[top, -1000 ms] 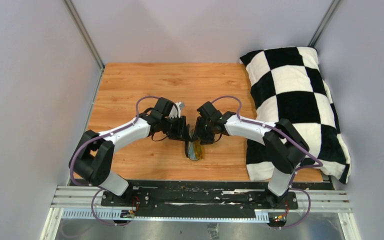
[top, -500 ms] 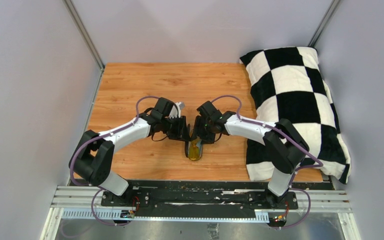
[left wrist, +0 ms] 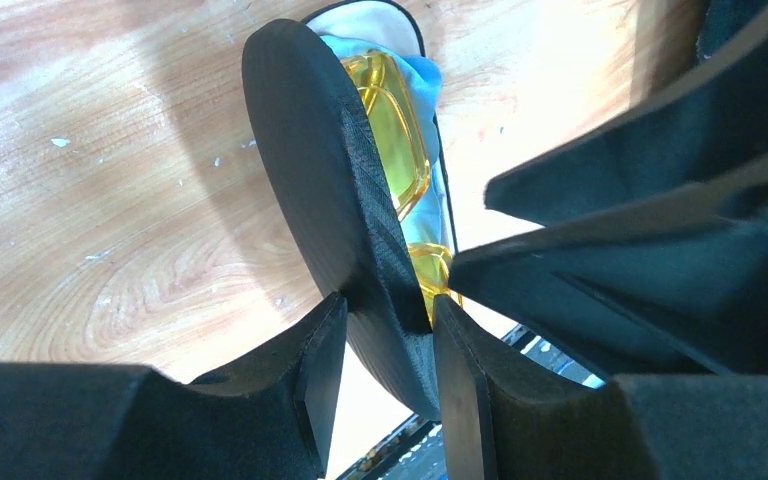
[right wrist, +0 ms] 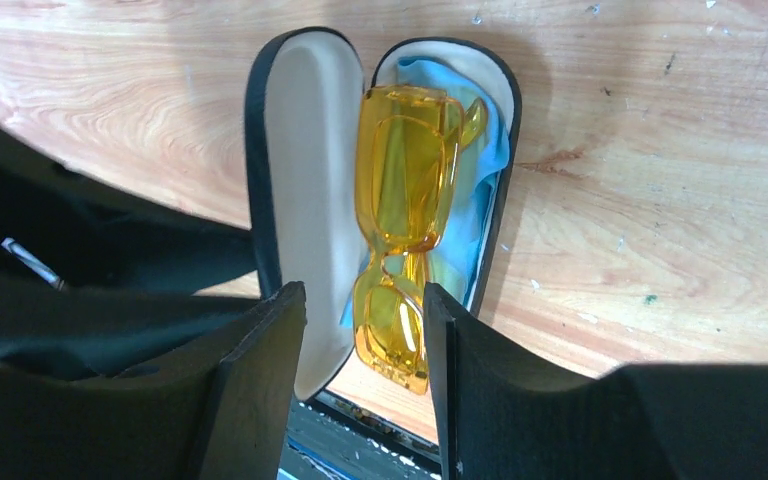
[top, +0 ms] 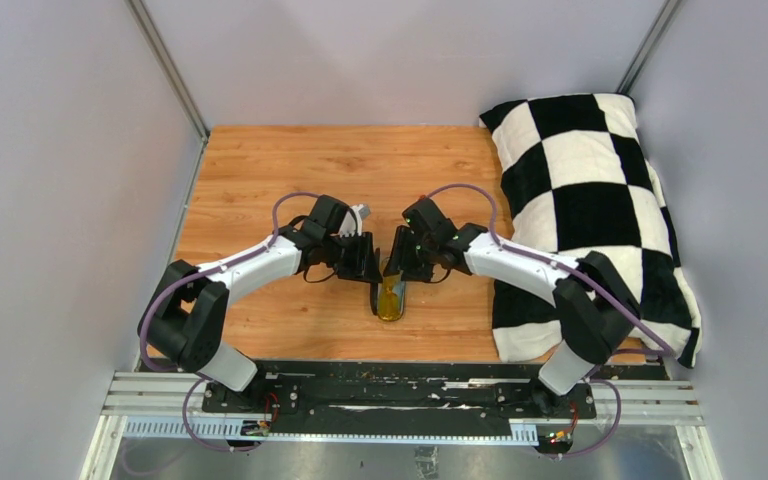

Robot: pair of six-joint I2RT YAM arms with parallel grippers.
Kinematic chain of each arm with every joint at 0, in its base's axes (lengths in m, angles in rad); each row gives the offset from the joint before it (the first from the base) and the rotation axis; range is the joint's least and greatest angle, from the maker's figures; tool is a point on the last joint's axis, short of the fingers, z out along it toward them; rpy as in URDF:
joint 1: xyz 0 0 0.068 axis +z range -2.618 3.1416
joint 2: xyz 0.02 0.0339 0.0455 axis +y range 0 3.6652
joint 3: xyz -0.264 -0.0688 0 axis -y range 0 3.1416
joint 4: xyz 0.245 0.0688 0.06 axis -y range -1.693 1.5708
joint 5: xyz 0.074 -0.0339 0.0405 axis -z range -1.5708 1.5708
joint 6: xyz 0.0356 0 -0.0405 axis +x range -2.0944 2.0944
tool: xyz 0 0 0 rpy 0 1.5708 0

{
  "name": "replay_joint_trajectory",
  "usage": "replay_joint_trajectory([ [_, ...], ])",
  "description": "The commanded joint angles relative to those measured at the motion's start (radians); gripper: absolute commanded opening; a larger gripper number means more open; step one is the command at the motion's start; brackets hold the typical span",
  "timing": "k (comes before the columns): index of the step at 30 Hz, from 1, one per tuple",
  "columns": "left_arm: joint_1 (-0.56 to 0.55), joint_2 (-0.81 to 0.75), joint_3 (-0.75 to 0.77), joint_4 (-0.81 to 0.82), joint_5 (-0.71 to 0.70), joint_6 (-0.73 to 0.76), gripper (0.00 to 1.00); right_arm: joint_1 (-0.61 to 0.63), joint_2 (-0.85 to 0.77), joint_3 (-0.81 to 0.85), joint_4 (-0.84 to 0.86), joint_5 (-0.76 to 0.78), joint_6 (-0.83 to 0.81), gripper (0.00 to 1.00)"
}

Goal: Organize the sunglasses
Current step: Place the sunglasses in the sunglasses case.

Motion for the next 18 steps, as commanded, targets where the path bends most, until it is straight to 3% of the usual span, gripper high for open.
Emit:
replay_joint_trajectory([
  [1,-0.009,0.006,0.011,0.007,0.009,-0.003,0.41,0.019,-0.082,-0.070,0.033,0.001,-0.092,0.49],
  [6,-0.011,0.016,0.017,0.003,0.010,-0.001,0.41,0.056,-0.189,-0.195,0.091,-0.012,-0.153,0.28],
  [11,-0.012,0.026,0.020,0.006,0.004,-0.004,0.41,0.131,-0.256,-0.256,0.097,-0.026,-0.163,0.26],
  [18,-0.014,-0.003,-0.033,0.080,-0.014,-0.052,0.41,0.231,-0.223,-0.270,0.115,-0.026,-0.196,0.25],
])
